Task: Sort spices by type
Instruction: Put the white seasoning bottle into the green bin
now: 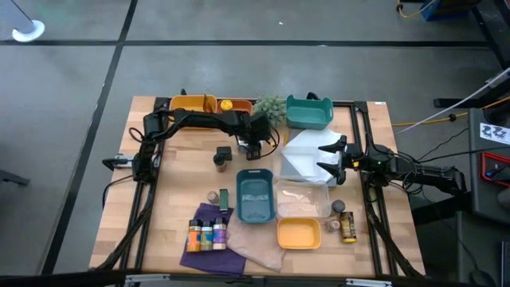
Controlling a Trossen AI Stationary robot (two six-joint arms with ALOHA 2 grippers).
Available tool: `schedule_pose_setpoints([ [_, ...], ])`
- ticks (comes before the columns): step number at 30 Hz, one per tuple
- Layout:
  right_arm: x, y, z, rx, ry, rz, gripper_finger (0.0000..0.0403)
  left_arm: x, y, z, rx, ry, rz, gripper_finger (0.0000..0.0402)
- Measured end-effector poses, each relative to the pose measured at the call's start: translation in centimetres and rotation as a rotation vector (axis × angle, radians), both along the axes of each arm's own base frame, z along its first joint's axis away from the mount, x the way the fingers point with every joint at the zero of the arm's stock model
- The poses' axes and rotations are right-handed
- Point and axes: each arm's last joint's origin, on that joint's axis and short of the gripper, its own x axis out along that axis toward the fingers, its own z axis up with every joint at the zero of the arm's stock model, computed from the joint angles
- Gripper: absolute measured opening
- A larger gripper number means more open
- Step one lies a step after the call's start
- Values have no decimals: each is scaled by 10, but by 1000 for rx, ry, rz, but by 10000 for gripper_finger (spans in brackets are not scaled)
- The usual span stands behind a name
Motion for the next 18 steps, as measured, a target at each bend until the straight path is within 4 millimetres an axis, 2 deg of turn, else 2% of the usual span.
schedule_pose_setpoints([
  [8, 0, 0, 0, 0, 0, 0, 317, 0, -1, 0, 15, 11, -44, 121],
  [18, 0, 0, 0, 0, 0, 0, 317, 0, -4, -3, 8, 24, -41, 172],
])
